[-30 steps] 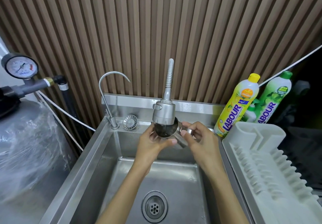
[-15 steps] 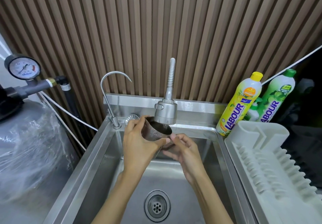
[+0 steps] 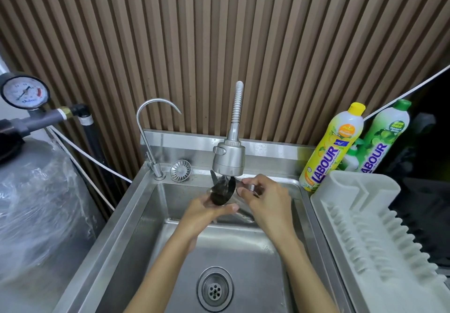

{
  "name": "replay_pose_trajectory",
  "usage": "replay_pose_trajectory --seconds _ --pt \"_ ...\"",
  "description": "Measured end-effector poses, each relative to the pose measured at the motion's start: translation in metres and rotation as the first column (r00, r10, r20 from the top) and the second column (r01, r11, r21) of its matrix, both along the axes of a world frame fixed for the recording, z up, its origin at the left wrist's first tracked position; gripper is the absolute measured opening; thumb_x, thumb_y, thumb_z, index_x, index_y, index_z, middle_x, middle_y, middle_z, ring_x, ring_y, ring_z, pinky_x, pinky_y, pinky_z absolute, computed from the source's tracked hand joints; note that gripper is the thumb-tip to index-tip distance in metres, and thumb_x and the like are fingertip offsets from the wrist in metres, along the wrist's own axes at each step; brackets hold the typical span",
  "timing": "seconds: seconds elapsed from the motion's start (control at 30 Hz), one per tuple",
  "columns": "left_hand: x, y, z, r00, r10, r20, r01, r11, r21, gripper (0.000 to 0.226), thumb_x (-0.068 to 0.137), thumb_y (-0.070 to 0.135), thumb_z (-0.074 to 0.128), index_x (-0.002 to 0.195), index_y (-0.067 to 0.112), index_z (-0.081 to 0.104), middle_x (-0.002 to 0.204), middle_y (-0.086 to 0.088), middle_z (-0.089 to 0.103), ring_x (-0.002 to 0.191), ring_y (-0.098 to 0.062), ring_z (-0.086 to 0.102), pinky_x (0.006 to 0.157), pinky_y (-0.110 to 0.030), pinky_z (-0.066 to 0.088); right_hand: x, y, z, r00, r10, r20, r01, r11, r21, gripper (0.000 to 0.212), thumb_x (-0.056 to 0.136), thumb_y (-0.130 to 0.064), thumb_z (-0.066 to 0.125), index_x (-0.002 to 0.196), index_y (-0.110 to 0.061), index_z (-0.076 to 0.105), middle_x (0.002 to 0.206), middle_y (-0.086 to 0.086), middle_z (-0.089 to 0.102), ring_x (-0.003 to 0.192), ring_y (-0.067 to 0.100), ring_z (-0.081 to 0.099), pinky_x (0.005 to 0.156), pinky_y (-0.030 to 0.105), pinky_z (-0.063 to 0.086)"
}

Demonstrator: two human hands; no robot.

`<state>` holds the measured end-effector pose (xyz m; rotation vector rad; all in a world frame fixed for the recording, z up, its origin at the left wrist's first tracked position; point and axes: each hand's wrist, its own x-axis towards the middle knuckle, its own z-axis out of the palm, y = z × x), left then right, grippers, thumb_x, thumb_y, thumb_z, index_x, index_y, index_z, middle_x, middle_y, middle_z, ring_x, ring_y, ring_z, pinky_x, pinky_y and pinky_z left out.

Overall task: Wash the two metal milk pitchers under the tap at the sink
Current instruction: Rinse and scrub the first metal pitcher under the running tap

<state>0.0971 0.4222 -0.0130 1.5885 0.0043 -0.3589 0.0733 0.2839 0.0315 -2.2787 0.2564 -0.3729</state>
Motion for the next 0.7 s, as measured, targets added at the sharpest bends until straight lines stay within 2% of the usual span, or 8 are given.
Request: replay_pose_trajectory --seconds 0.03,0.1,0.23,0.37,0.47,0.53,0.6,0.7 --pt "0.003 -0.001 -0.006 0.999 -0.029 -0.028 0.029 1.0 -0.006 0.053 0.05 0.034 0.085 0.098 0.019 0.071 0.095 0.004 0.075 0.096 -0.014 0.067 0.092 -0.031 0.049 0.003 0.004 -0.003 1.0 -0.012 -0.026 0.01 0.996 -0.087 0.006 0.083 -0.028 0.065 0.088 -0.023 0.064 0.099 -0.001 0.072 0.095 0.024 0.063 0.074 0.03 0.044" --pt "0.01 -0.002 -0.022 0.994 -0.072 -0.082 0.069 0.997 -0.038 0.033 0.064 0.019 0.083 0.095 0.016 0.071 0.092 0.003 0.075 0.092 -0.014 0.068 0.088 -0.027 0.051 0.01 0.011 -0.008 0.997 -0.015 -0.069 -0.001 0.973 -0.231 0.018 0.087 -0.027 0.058 0.104 -0.023 0.062 0.106 0.0 0.07 0.101 0.027 0.062 0.074 0.031 0.042" --pt "0.025 -0.002 -0.039 0.975 -0.055 -0.217 0.039 0.996 -0.075 0.018 0.076 -0.006 0.069 0.082 0.011 0.065 0.066 0.006 0.071 0.069 -0.01 0.065 0.065 -0.015 0.052 0.025 0.023 -0.015 0.994 0.025 -0.103 -0.064 0.917 -0.394 0.023 0.091 -0.023 0.049 0.111 -0.015 0.058 0.112 0.007 0.065 0.103 0.033 0.061 0.078 0.034 0.044" --pt "0.037 -0.001 -0.046 0.967 -0.038 -0.252 0.041 0.999 0.006 0.022 0.076 -0.012 0.064 0.075 0.01 0.061 0.063 0.002 0.061 0.068 -0.012 0.055 0.067 -0.018 0.047 0.034 0.03 -0.026 0.993 0.056 -0.105 -0.102 0.854 -0.51 0.022 0.092 -0.01 0.044 0.11 -0.005 0.054 0.111 0.014 0.064 0.102 0.035 0.06 0.077 0.035 0.042" --pt "0.041 0.003 -0.051 0.952 -0.064 -0.298 0.064 0.998 -0.007 0.012 0.086 -0.004 0.057 0.089 0.006 0.061 0.061 0.003 0.062 0.061 -0.009 0.053 0.063 -0.02 0.042 0.039 0.03 -0.037 0.995 0.086 -0.042 -0.095 0.869 -0.485 0.018 0.085 -0.001 0.05 0.102 -0.001 0.058 0.103 0.018 0.065 0.1 0.037 0.059 0.065 0.033 0.037" --pt "0.043 0.006 -0.052 0.945 -0.066 -0.32 0.063 0.998 -0.02 0.013 0.09 -0.003 0.053 0.086 0.007 0.061 0.076 -0.003 0.064 0.071 -0.011 0.058 0.065 -0.019 0.046 0.044 0.028 -0.045 0.99 0.125 0.067 -0.069 0.839 -0.54 0.018 0.066 0.005 0.068 0.082 -0.001 0.062 0.08 0.017 0.067 0.078 0.035 0.065 0.051 0.03 0.039" --pt "0.041 0.008 -0.053 0.939 -0.062 -0.338 0.058 0.998 -0.02 0.014 0.091 -0.002 0.053 0.086 0.008 0.061 0.083 -0.004 0.063 0.078 -0.011 0.059 0.069 -0.016 0.048 0.046 0.025 -0.052 0.984 0.151 0.095 -0.06 0.783 -0.619 0.034 0.035 0.009 0.079 0.058 -0.006 0.058 0.054 0.008 0.061 0.05 0.028 0.061 0.036 0.023 0.038" --pt "0.04 0.009 -0.057 0.934 -0.046 -0.355 0.043 0.999 -0.016 0.013 0.09 0.003 0.057 0.102 0.008 0.059 0.088 -0.002 0.063 0.082 -0.009 0.059 0.074 -0.015 0.046 0.05 0.017 -0.065 0.981 0.168 0.094 -0.065 0.752 -0.656 0.04 0.029 0.008 0.08 0.056 -0.011 0.059 0.056 0.002 0.06 0.055 0.023 0.061 0.04 0.021 0.041"
